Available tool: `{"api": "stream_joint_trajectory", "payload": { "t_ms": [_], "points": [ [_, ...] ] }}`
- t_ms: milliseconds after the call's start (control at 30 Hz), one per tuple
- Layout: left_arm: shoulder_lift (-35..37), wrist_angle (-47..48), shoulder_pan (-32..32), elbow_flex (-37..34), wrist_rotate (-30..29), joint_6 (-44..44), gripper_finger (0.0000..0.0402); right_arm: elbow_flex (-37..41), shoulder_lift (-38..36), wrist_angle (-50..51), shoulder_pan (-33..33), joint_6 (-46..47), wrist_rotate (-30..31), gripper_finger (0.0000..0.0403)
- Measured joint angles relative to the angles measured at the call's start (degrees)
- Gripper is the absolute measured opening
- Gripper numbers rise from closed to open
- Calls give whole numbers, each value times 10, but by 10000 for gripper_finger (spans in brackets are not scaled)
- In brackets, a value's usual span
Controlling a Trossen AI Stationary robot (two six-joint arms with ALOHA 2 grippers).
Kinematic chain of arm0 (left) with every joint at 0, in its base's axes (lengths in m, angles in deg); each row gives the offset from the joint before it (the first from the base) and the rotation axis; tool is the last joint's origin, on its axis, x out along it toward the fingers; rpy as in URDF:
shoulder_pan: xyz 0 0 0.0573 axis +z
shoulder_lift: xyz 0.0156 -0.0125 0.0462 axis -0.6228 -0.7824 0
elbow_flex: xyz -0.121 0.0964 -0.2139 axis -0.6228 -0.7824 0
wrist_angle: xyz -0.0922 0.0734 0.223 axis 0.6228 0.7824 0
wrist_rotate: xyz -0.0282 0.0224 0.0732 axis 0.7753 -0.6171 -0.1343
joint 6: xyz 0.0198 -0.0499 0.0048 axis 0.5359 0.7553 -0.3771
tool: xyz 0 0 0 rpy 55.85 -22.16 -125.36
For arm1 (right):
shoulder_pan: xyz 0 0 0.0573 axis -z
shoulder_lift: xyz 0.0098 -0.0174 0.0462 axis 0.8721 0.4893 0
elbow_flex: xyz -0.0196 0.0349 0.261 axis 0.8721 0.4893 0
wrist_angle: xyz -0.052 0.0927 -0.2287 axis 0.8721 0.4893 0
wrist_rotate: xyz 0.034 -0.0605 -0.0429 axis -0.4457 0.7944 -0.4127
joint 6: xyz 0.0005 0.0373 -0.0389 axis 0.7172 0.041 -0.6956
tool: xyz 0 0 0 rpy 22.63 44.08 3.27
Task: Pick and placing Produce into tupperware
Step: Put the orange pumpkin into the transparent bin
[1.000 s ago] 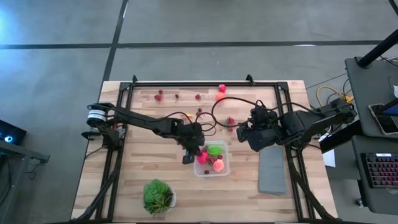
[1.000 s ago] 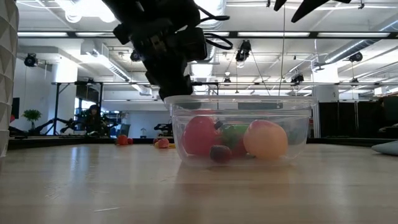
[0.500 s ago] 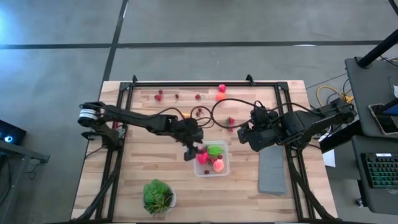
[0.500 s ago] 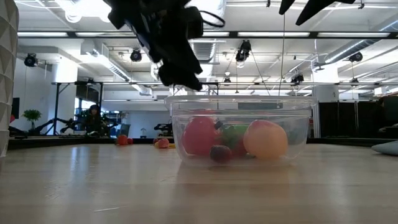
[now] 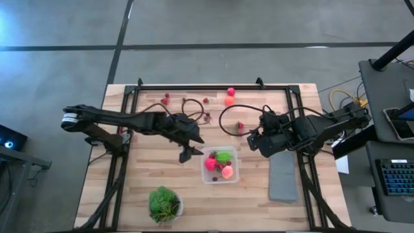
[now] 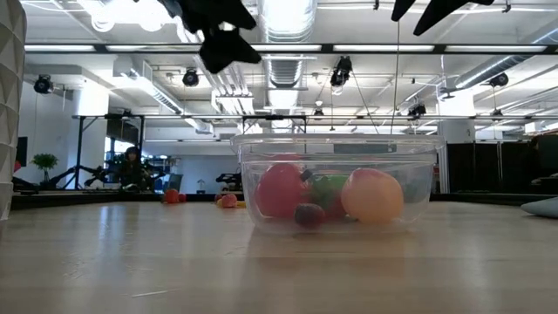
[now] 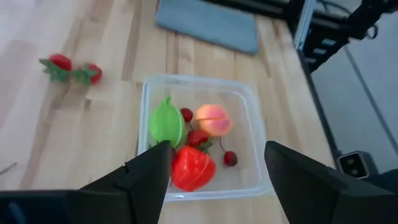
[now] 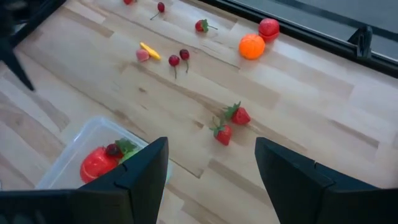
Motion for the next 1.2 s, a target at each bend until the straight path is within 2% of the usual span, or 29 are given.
{"api": "stream_joint_trajectory", "payload": {
  "t_ms": [133,300,467,567,667,900,1000,1200],
  "points": [
    [41,13,4,-2,0,0,244,7,1,1,37,0,-4,233],
    [90,37,9,-20,0,-18,245,30,1,-14,117,-47,-47,233],
    [126,43,33,-67,-2,-15,245,74,1,-134,205,-198,-167,233],
    [150,35,40,-101,0,-2,245,104,1,-218,251,-254,-202,233],
    [175,35,43,-128,0,5,245,126,1,-256,304,-269,-207,233],
    [230,35,78,-174,0,15,245,138,1,-258,416,-272,-232,233],
    [256,38,110,-199,3,13,245,139,5,-272,447,-272,-255,233],
    [299,29,177,-243,59,-16,245,140,51,-351,475,-296,-297,233]
  ]
}}
